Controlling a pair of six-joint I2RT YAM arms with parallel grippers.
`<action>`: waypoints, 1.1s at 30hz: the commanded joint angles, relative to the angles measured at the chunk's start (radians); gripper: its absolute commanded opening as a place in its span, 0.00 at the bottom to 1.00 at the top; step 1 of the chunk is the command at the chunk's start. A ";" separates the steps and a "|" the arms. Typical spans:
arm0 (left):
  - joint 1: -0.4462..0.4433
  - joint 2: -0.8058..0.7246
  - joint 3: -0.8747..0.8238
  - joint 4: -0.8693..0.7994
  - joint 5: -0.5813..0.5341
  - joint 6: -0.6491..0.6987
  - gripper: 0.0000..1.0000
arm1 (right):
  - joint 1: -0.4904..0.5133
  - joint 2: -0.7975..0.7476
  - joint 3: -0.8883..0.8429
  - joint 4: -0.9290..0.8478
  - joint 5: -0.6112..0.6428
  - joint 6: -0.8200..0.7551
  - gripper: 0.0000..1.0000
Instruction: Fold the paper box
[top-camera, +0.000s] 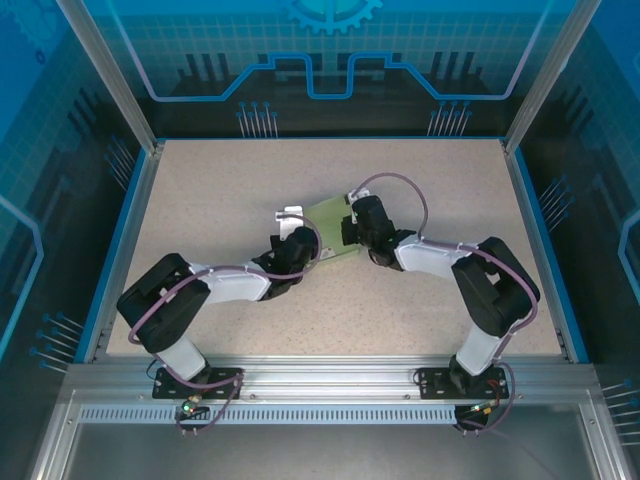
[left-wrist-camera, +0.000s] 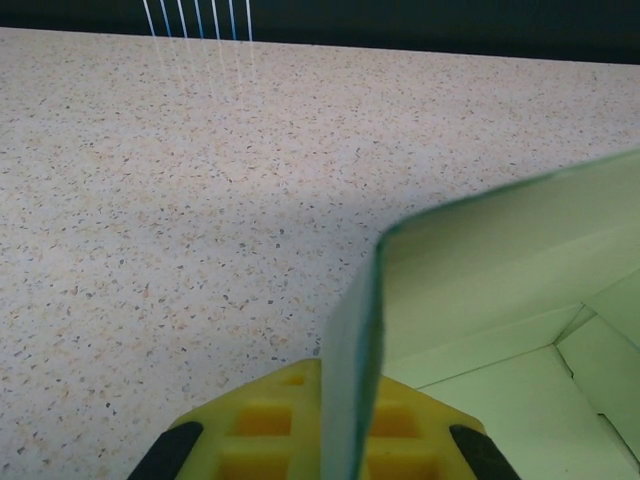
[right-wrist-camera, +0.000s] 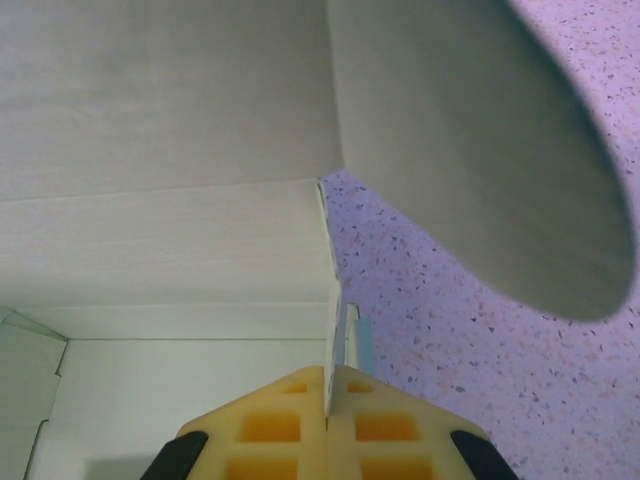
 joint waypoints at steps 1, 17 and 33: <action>-0.043 0.031 -0.040 0.076 0.017 0.003 0.00 | 0.049 -0.027 -0.045 0.020 -0.039 0.029 0.05; -0.131 0.062 -0.144 0.134 -0.048 -0.018 0.04 | 0.075 -0.066 -0.225 0.107 0.034 0.071 0.05; -0.163 0.037 -0.201 0.152 -0.074 -0.033 0.13 | 0.101 -0.068 -0.305 0.210 0.121 0.028 0.01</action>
